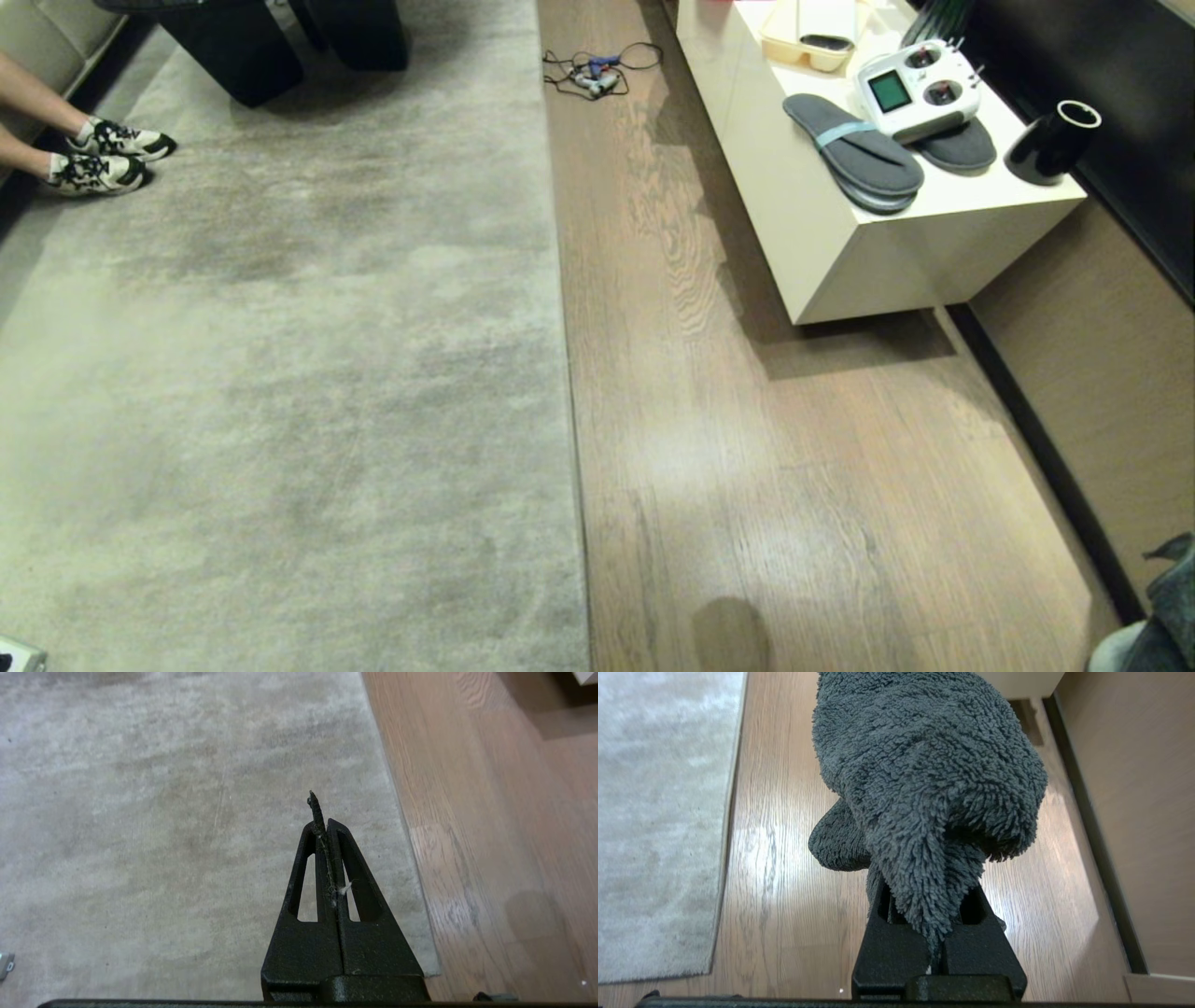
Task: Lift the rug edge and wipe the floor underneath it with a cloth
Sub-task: Put down the rag
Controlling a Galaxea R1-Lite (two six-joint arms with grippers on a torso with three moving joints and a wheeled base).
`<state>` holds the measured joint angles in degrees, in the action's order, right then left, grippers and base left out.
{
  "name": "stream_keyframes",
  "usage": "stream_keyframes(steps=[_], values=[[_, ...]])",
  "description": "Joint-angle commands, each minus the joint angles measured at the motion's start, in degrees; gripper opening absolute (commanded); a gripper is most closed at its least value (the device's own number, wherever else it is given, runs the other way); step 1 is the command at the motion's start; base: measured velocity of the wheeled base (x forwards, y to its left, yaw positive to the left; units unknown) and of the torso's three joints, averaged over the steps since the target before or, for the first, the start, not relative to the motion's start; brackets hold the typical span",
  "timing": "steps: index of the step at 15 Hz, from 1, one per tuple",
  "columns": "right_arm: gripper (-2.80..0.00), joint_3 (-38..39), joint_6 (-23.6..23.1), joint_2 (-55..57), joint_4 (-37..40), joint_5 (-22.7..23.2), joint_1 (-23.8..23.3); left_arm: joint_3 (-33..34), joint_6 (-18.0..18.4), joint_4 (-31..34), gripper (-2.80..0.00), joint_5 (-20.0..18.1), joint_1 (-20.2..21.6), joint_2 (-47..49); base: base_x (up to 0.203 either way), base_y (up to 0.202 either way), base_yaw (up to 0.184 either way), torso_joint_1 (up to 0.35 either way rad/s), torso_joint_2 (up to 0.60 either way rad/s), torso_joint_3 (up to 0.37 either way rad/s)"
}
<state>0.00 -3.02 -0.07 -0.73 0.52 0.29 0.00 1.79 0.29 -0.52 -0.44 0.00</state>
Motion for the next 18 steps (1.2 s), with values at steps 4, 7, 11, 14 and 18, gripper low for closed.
stream_keyframes(steps=[4, 7, 11, 14, 18], values=[[-2.80, 0.0, -0.1, 0.1, -0.1, 0.0, 0.1, 0.0, 0.2, 0.0, -2.80, 0.0, 0.0, 0.0, 0.000, 0.000, 0.000, 0.002, 0.00, 0.202], [-2.80, 0.0, -0.1, 0.1, -0.1, 0.1, 0.0, 0.0, 0.0, 0.0, -2.80, -0.1, 0.0, 0.0, 0.000, 0.000, 0.000, 0.002, 0.00, 0.208], [-2.80, 0.0, -0.1, 0.1, -0.1, 0.0, 0.0, 0.0, -0.1, 0.0, -2.80, -0.1, 0.0, 0.0, 0.000, 0.000, 0.000, 0.004, 0.00, 0.201], [-2.80, 0.0, -0.1, 0.1, -0.1, 0.1, 0.0, 0.0, 0.1, 0.0, -2.80, 0.0, 0.0, 0.0, 0.000, 0.000, 0.000, 0.002, 0.00, 0.199], [-2.80, 0.0, -0.1, 0.1, -0.1, 0.0, 0.0, 0.0, 0.1, 0.0, -2.80, -0.1, 0.0, 0.0, 0.000, 0.000, 0.000, 0.005, 0.00, 0.129]])
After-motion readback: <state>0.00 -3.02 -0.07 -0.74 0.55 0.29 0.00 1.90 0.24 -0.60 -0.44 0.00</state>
